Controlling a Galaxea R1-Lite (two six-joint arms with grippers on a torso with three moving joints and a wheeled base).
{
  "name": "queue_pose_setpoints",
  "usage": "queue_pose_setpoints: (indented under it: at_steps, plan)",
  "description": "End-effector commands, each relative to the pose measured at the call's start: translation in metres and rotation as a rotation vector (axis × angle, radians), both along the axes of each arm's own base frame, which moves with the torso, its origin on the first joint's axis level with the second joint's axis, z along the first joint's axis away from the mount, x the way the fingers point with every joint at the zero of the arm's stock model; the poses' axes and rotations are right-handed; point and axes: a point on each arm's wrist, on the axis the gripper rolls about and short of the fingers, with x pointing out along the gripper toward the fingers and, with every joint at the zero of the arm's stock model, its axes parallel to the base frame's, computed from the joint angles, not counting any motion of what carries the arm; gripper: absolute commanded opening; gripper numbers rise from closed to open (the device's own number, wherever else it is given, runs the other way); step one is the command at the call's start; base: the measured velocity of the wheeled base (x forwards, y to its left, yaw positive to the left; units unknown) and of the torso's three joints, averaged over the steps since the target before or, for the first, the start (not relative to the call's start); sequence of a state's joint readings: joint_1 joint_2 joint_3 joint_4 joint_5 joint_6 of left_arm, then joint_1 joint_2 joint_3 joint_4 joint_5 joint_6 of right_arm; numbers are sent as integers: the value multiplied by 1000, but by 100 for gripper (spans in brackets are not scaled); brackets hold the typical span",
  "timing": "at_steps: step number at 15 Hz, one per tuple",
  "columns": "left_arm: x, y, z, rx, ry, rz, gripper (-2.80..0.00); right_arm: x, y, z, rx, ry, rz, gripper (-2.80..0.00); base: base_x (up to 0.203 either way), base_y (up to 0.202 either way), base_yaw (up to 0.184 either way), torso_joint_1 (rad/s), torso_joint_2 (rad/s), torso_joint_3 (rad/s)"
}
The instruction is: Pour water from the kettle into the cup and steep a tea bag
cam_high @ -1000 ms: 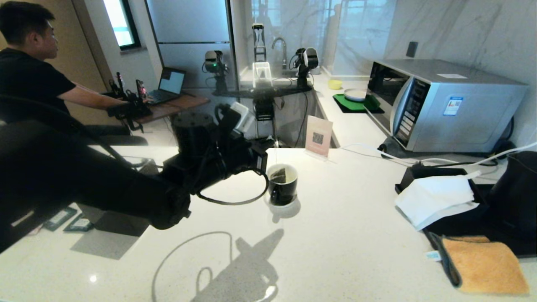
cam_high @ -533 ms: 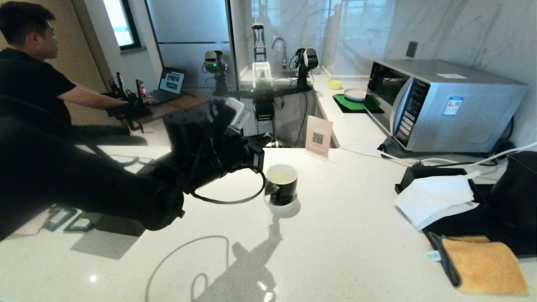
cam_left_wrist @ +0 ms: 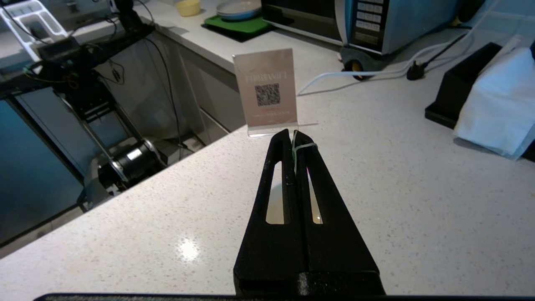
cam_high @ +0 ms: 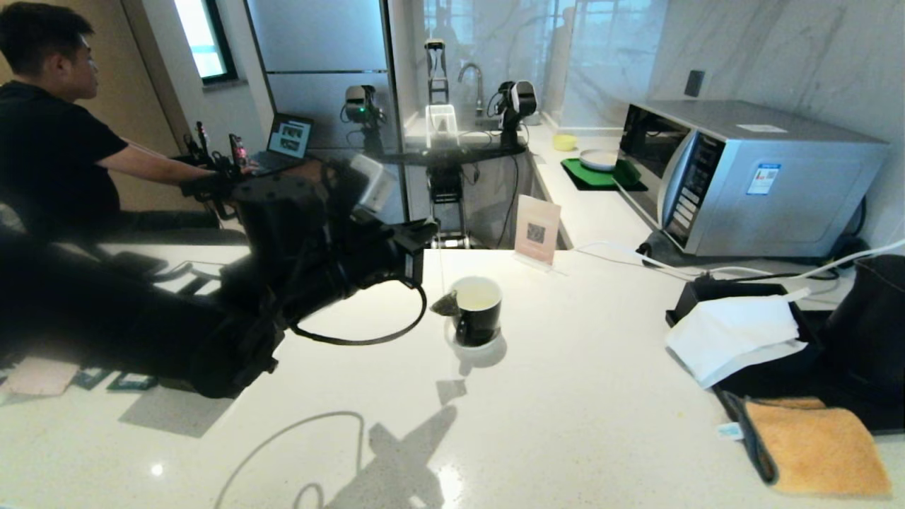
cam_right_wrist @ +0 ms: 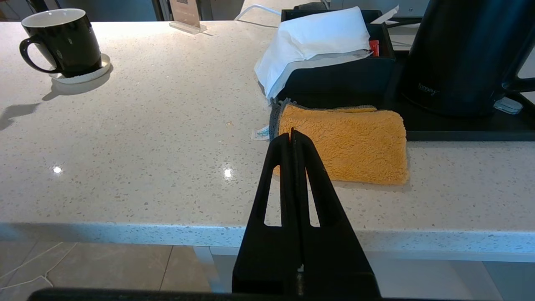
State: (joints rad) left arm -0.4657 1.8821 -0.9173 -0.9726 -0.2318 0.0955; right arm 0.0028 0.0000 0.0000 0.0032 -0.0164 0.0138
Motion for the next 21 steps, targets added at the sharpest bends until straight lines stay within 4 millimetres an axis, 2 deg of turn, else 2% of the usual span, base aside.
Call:
queue_pose_setpoints:
  at_steps: [1,13,21]
  plan:
    - [-7,13,15,-18,-37,30,-280,0,0,0,0,1,0,-280,0,0,0,0,0,0]
    - [-26,110,56,-44,-102,304,-280,0,0,0,0,1,0,-280,0,0,0,0,0,0]
    - [-30,173,69,-39,-143,506,-280,0,0,0,0,1,0,-280,0,0,0,0,0,0]
